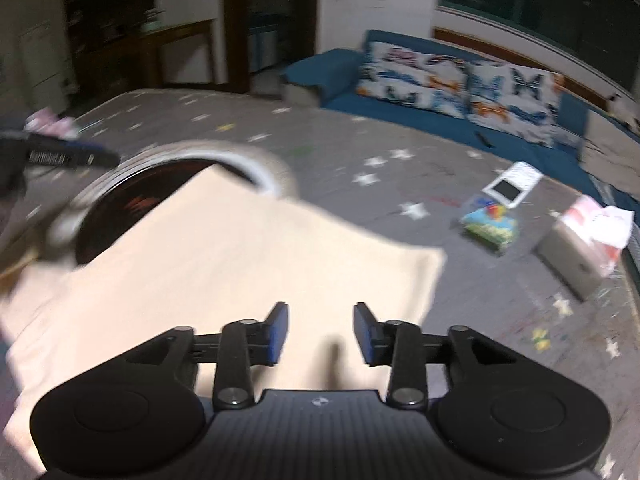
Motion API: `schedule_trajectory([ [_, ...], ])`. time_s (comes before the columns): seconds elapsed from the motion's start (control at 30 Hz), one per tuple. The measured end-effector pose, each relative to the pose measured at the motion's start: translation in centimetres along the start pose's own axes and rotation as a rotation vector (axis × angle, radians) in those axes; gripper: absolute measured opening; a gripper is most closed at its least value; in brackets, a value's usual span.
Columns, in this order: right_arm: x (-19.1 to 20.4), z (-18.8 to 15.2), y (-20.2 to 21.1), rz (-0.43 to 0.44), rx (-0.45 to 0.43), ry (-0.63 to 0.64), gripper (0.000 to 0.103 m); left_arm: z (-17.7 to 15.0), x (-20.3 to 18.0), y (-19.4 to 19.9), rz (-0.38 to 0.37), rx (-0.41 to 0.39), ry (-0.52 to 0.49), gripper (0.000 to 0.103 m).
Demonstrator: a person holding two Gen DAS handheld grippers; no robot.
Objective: Fold clothes
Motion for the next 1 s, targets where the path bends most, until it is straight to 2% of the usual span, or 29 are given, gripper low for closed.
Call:
schedule_trajectory([
  [0.1,2.6,-1.1,1.1,0.056,-0.009,0.017,0.046,-2.0,1.8,3.8,0.018,-0.025,0.010,0.048],
  [0.27,6.3,-2.6,2.1,0.090,-0.015,0.068,0.050,-6.6,2.3,8.3,0.020,-0.036,-0.049,0.052],
  [0.4,7.7,-3.6,1.9,0.104,0.001,0.082,0.050,-9.5,1.6,9.1,0.043,-0.026,-0.119,0.054],
  [0.6,8.3,-4.5,1.5,0.099,0.011,0.065,0.055,-11.5,1.9,7.7,0.148,-0.016,-0.170,0.052],
  [0.63,8.3,-4.5,1.5,0.097,0.011,0.059,0.056,-11.6,2.1,7.5,0.154,-0.015,-0.173,0.049],
  [0.7,8.2,-4.6,1.5,0.096,0.012,0.052,0.058,-11.8,2.4,7.3,0.184,-0.021,-0.195,0.029],
  [0.73,8.2,-4.6,1.5,0.095,0.012,0.052,0.058,-12.0,2.7,7.3,0.190,-0.030,-0.196,0.025],
  [0.77,8.3,-4.6,1.4,0.094,0.012,0.053,0.058,-12.0,3.1,7.4,0.195,-0.039,-0.192,0.014],
  [0.8,8.2,-4.6,1.4,0.094,0.013,0.053,0.058,-11.8,3.7,7.8,0.198,-0.053,-0.169,0.008],
  [0.83,8.2,-4.6,1.4,0.095,0.014,0.052,0.058,-11.5,4.3,8.1,0.203,-0.072,-0.139,0.008],
  [0.97,8.2,-4.6,1.3,0.097,0.017,0.049,0.059,-9.4,8.1,10.4,0.250,-0.216,0.090,0.007],
  [1.0,8.2,-4.6,1.3,0.097,0.017,0.050,0.059,-9.3,9.2,10.7,0.258,-0.227,0.158,0.007],
])
Point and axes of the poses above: each gripper's, at about its wrist camera, not at the fingertips, and y roughly against the way its jaws point, x to its left, z to its top, the point moved 3 cm from there along -y, roughly the way its jaws point, and after that the axes turned 13 degrees about y, right-handed, at the moved point
